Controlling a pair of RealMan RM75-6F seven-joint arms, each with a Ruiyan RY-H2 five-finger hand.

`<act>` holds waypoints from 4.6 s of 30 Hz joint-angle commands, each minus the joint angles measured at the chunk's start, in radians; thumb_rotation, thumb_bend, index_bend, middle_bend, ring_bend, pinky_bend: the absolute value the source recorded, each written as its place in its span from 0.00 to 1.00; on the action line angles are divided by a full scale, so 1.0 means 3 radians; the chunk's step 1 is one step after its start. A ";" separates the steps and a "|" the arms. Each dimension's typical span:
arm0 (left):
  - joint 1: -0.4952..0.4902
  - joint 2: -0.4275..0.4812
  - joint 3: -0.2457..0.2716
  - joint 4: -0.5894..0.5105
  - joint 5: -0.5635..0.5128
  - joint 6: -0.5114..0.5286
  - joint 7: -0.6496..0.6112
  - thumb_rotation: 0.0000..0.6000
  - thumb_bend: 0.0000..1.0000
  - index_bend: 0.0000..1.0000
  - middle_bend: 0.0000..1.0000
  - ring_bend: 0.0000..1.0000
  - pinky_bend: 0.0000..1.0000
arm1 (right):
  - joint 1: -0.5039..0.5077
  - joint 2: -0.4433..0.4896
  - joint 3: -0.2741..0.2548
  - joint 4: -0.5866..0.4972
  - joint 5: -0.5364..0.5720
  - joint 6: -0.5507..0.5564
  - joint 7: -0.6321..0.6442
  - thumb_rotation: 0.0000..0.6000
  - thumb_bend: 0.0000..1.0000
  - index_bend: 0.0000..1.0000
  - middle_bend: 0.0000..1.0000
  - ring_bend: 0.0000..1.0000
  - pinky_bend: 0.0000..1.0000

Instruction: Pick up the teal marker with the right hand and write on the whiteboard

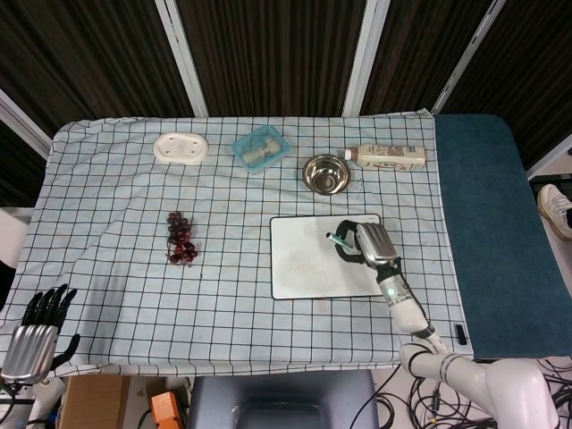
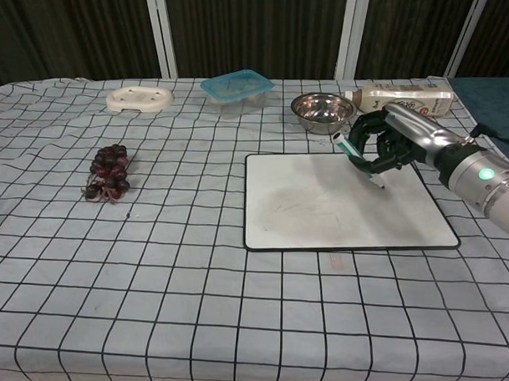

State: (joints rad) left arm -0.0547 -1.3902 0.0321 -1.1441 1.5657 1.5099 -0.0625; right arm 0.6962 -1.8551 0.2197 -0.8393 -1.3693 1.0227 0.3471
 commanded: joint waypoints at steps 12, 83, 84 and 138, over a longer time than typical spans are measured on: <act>0.0005 0.0009 -0.0005 0.0016 0.0002 0.0004 -0.0041 1.00 0.39 0.00 0.00 0.00 0.06 | 0.0082 -0.0125 -0.0011 0.0046 -0.0072 0.0081 -0.0111 1.00 0.33 1.00 0.75 0.72 0.75; 0.0003 0.0014 -0.0008 -0.0021 -0.0011 -0.0039 -0.0022 1.00 0.38 0.00 0.00 0.00 0.06 | -0.0072 -0.0047 -0.0278 0.0177 -0.0343 0.0321 0.0057 1.00 0.33 1.00 0.76 0.72 0.76; 0.0003 0.0015 -0.0009 -0.0021 -0.0013 -0.0039 -0.0023 1.00 0.38 0.00 0.00 0.00 0.06 | -0.0068 -0.0062 -0.0277 0.0196 -0.0343 0.0318 0.0063 1.00 0.33 1.00 0.76 0.72 0.76; -0.0018 0.0019 0.0019 -0.0005 -0.0015 -0.0128 -0.0101 1.00 0.39 0.00 0.00 0.00 0.06 | -0.0296 -0.0125 -0.0468 0.0841 -0.0450 0.0402 0.0551 1.00 0.33 1.00 0.76 0.72 0.76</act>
State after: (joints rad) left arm -0.0599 -1.3845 0.0377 -1.1457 1.5611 1.4716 -0.0928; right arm 0.6086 -1.8921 0.0808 -0.5885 -1.5027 1.1416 0.5110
